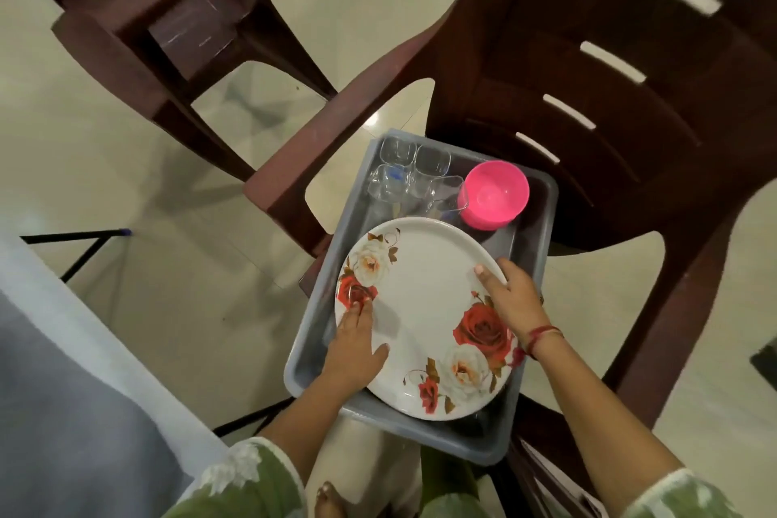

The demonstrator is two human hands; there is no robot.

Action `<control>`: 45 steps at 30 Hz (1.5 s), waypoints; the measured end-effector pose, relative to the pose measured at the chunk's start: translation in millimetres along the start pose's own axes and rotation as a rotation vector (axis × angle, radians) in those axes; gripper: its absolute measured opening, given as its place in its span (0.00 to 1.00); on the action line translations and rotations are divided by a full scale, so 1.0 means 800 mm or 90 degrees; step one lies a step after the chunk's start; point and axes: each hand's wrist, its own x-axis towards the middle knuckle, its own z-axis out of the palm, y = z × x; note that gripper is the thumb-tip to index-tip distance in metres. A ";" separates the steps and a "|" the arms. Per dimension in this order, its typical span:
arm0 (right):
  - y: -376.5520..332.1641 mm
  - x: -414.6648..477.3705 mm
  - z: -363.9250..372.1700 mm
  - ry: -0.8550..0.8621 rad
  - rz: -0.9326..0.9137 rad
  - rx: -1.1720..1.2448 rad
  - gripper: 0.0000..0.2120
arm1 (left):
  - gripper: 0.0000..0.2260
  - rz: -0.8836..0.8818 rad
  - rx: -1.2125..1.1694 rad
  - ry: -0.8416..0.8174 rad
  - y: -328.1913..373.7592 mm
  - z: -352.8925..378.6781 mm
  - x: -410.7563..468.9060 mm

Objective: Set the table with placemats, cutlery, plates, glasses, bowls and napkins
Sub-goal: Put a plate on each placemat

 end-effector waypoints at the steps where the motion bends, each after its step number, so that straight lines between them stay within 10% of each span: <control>1: -0.008 -0.012 -0.003 0.012 -0.016 -0.008 0.11 | 0.36 0.004 -0.020 0.034 0.007 -0.005 -0.007; 12: -0.088 -0.171 -0.097 0.147 -0.149 0.154 0.08 | 0.42 -0.005 -0.051 0.343 0.023 -0.096 -0.118; 19: -0.121 -0.270 -0.099 0.116 -0.105 0.423 0.29 | 0.45 0.100 -0.510 0.348 0.034 -0.193 -0.230; 25: -0.173 -0.288 -0.067 0.011 -0.077 0.434 0.11 | 0.26 0.196 -0.586 0.410 0.021 -0.253 -0.318; 29: -0.229 -0.283 -0.029 -0.088 -0.124 0.374 0.10 | 0.14 0.115 -0.643 0.544 -0.012 -0.260 -0.361; 45: -0.324 -0.328 0.292 -0.478 -0.304 -0.100 0.07 | 0.21 -0.453 -0.915 0.964 -0.196 -0.107 -0.529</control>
